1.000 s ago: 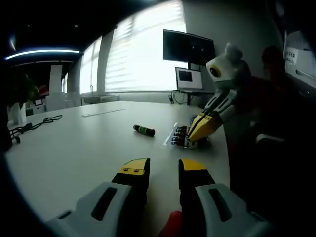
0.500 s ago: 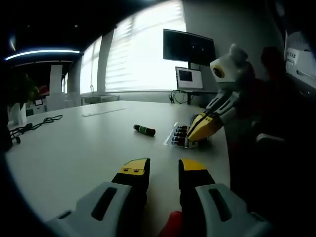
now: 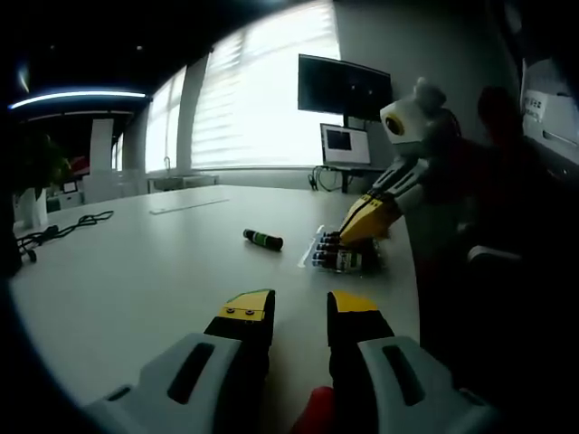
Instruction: Grip medicine bottles put into box
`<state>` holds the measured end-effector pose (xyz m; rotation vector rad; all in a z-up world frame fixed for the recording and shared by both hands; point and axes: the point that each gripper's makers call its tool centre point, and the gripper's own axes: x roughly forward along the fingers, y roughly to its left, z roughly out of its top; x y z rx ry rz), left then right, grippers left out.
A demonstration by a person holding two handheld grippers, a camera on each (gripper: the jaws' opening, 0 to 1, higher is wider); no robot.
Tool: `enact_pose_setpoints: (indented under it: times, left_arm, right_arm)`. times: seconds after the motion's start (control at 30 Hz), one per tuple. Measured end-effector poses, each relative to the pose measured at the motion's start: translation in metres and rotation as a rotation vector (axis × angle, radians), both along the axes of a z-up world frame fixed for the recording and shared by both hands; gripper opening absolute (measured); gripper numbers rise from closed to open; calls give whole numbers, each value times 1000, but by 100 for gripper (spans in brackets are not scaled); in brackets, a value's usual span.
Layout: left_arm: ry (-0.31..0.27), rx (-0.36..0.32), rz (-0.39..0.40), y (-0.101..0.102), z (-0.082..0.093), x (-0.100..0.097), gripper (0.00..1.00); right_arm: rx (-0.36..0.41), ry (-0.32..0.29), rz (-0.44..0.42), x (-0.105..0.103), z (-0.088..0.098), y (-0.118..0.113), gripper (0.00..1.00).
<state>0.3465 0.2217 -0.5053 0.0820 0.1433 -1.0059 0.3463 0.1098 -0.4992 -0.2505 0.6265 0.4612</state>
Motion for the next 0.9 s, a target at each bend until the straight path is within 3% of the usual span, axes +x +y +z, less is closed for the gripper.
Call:
enact_pose_setpoints:
  times: [0.23,0.67,0.9]
  left_arm:
    - [0,0,0,0,0,0,17]
    - [-2,-3,2,0,1,0,17]
    - [-3,-6,0,0,1,0,17]
  right_arm:
    - [-69,-48,21,13,7,-8,7]
    - [-25,-91,-21,40,19,-12,7]
    - [2,-83,-38,58,15,-11,8]
